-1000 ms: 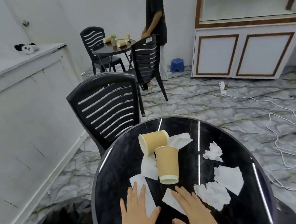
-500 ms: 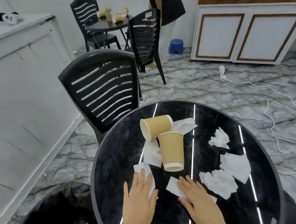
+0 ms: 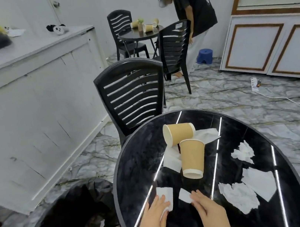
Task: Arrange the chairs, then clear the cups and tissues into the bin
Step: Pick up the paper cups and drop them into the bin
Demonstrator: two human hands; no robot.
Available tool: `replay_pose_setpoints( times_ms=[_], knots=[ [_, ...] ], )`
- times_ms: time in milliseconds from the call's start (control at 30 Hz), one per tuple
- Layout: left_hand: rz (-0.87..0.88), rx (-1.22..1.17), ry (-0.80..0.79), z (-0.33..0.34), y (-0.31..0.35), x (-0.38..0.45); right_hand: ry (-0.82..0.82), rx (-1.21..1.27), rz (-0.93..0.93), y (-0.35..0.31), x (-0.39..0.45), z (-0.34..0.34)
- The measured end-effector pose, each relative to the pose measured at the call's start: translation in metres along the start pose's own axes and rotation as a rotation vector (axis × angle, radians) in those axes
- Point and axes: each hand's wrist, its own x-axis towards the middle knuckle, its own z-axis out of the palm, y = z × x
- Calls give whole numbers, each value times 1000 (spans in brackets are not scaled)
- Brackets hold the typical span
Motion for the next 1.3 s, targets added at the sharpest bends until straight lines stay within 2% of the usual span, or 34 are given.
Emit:
replay_pose_setpoints(
  times_ms=[200,400,533,700,933,1300],
  knots=[
    [-233,-198,193,-29,4,-21,-184,89,-40,-39,-4,45],
    [-422,-314,436,-100,-19,-46,-351,68,-85,-81,-2,110],
    [-590,-389,495,-144,-55,-70,-441,39,-101,-107,-9,166],
    [-702,-432,502,-188,-111,-97,-526,24,-55,-129,-19,230],
    [-753,-452,484,-214,-166,-106,-567,-72,29,-122,-21,298],
    [-824,-456,401,-157,-265,-86,-630,-197,163,-38,-11,389]
  ],
)
